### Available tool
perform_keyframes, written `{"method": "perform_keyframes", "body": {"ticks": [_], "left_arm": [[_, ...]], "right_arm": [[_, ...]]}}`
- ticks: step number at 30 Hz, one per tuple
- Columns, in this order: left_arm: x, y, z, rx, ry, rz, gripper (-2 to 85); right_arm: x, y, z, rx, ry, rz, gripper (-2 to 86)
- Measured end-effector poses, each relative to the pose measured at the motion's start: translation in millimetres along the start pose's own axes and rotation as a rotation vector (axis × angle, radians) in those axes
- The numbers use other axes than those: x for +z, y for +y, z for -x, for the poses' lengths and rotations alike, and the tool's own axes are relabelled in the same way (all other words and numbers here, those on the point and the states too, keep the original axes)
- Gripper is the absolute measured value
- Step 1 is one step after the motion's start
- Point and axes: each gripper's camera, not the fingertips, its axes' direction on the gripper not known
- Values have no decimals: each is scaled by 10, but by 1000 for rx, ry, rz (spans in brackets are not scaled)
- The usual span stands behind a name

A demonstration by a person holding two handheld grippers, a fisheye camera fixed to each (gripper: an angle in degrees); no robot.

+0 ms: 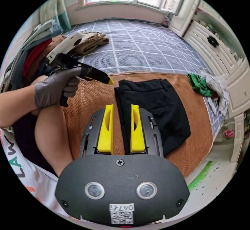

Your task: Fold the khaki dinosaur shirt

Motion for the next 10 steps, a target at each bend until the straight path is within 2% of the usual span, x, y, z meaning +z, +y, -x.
{"method": "perform_keyframes", "body": {"ticks": [5,10], "left_arm": [[20,55,260,-53,8,-11,-10],[121,53,375,-34,-20,13,-10]], "right_arm": [[348,-474,218,-5,53,52,74],[670,-442,94,53,51,148,52]]}}
